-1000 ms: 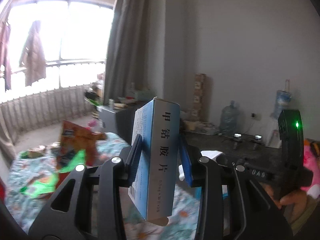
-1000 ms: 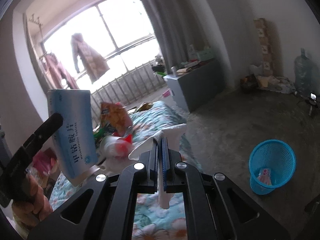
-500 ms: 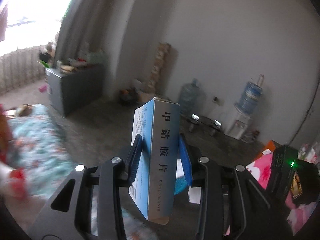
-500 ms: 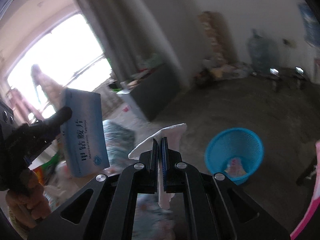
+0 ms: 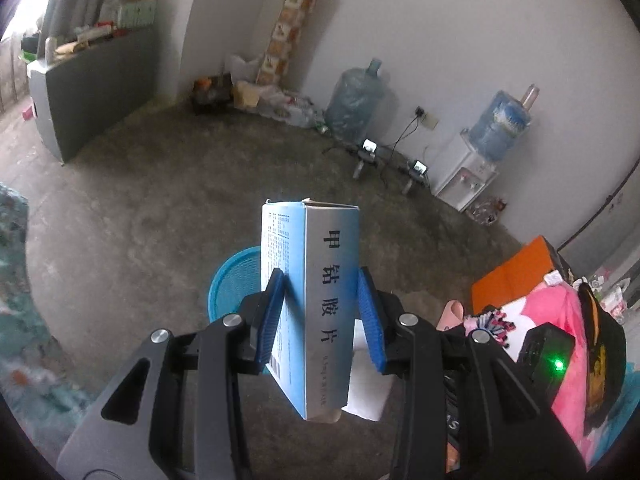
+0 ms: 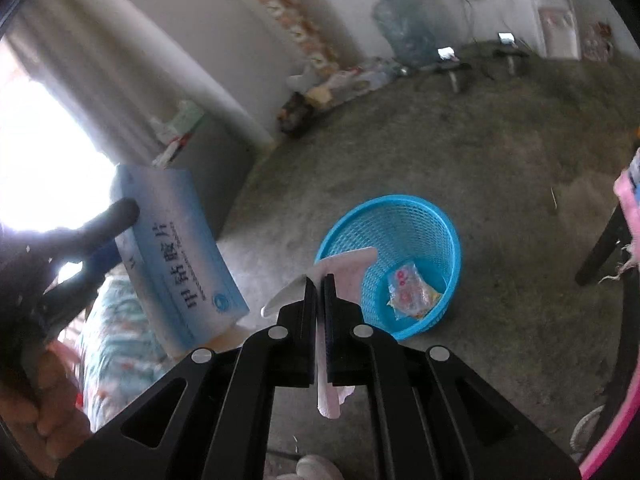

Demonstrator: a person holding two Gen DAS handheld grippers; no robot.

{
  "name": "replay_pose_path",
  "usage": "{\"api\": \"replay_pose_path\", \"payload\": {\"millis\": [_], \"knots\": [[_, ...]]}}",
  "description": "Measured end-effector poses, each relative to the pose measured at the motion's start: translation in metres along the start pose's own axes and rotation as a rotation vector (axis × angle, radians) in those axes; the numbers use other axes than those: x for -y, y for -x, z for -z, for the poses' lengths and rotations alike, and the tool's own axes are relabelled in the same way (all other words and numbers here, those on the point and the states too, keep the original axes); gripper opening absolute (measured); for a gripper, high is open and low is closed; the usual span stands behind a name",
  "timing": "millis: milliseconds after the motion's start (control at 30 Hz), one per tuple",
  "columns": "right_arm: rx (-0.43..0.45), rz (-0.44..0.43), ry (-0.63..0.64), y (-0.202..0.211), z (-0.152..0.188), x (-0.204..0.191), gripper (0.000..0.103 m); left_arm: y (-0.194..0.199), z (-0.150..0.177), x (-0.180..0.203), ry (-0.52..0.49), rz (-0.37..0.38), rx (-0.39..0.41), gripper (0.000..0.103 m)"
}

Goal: Collect trash
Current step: 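Carry the box and tissue to the wastebasket and open both grippers over it, then move both tools back toward the remaining trash on the bed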

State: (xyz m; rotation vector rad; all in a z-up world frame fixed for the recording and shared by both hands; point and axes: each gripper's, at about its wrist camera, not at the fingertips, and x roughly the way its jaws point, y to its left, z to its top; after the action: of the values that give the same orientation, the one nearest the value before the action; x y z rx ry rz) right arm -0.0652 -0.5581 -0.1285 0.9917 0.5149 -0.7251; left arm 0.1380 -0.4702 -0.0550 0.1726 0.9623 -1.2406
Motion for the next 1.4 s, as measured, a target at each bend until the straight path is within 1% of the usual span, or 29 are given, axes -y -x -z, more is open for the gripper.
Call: {"api": "replay_pose_path", "payload": {"millis": [67, 100, 133, 167, 200, 233, 267, 300, 367, 433, 567, 667, 733, 767, 833, 900, 1000, 1067, 1100, 1233, 1333, 1400], "knots": [[-0.006, 0.008, -0.017, -0.018, -0.009, 0.005, 0.004, -0.024, -0.008, 0.002, 0.003, -0.008, -0.022, 0.035], [-0.009, 0.034, -0.026, -0.031, -0.014, 0.009, 0.005, -0.031, -0.01, 0.002, 0.002, -0.01, -0.03, 0.038], [-0.019, 0.058, -0.034, -0.045, -0.019, 0.012, 0.008, -0.044, -0.014, 0.003, 0.0, -0.021, -0.049, 0.052], [-0.036, 0.065, -0.039, -0.055, -0.021, 0.016, 0.011, -0.053, -0.017, 0.004, 0.002, -0.036, -0.057, 0.06], [-0.06, 0.077, -0.049, -0.071, -0.023, 0.022, 0.023, -0.059, -0.016, 0.004, 0.006, -0.055, -0.061, 0.068], [-0.075, 0.102, -0.06, -0.08, -0.023, 0.027, 0.035, -0.065, -0.016, 0.003, 0.007, -0.072, -0.065, 0.068], [-0.091, 0.141, -0.077, -0.089, -0.02, 0.034, 0.036, -0.068, -0.017, 0.001, 0.009, -0.08, -0.07, 0.068], [-0.103, 0.156, -0.09, -0.093, -0.017, 0.038, 0.036, -0.067, -0.017, 0.0, 0.014, -0.084, -0.072, 0.068], [-0.116, 0.141, -0.123, -0.092, -0.006, 0.047, 0.036, -0.061, -0.014, -0.002, 0.033, -0.072, -0.06, 0.07], [-0.118, 0.145, -0.125, -0.086, 0.004, 0.051, 0.04, -0.051, -0.013, -0.003, 0.026, -0.078, -0.035, 0.073], [-0.12, 0.142, -0.11, -0.069, 0.019, 0.053, 0.042, -0.024, -0.012, -0.001, 0.024, -0.102, 0.014, 0.074], [-0.118, 0.155, -0.083, -0.053, 0.023, 0.046, 0.045, 0.002, -0.009, 0.005, 0.026, -0.092, 0.043, 0.074], [-0.105, 0.17, -0.042, -0.039, 0.026, 0.032, 0.053, 0.025, -0.007, 0.012, 0.017, -0.091, 0.07, 0.076], [-0.101, 0.179, -0.018, -0.033, 0.026, 0.025, 0.055, 0.037, -0.005, 0.015, 0.008, -0.092, 0.085, 0.077], [-0.09, 0.199, 0.036, -0.022, 0.028, 0.011, 0.065, 0.062, -0.001, 0.021, -0.006, -0.096, 0.113, 0.081], [-0.079, 0.233, 0.109, -0.012, 0.032, -0.009, 0.072, 0.088, 0.005, 0.026, -0.03, -0.097, 0.137, 0.083], [-0.07, 0.265, 0.213, 0.0, 0.036, -0.039, 0.082, 0.119, 0.015, 0.03, -0.072, -0.147, 0.145, 0.083], [-0.05, 0.277, 0.268, 0.01, 0.037, -0.059, 0.086, 0.143, 0.025, 0.029, -0.085, -0.166, 0.157, 0.083], [-0.026, 0.283, 0.304, 0.018, 0.039, -0.072, 0.089, 0.155, 0.03, 0.027, -0.087, -0.17, 0.161, 0.083], [0.042, 0.325, 0.417, 0.044, 0.045, -0.111, 0.094, 0.211, 0.06, 0.015, -0.104, -0.176, 0.191, 0.084], [0.075, 0.28, 0.563, 0.062, 0.06, -0.143, 0.096, 0.256, 0.095, 0.002, -0.136, -0.239, 0.239, 0.087], [0.086, 0.299, 0.686, 0.069, 0.074, -0.165, 0.096, 0.279, 0.119, -0.006, -0.157, -0.292, 0.261, 0.088]]}}
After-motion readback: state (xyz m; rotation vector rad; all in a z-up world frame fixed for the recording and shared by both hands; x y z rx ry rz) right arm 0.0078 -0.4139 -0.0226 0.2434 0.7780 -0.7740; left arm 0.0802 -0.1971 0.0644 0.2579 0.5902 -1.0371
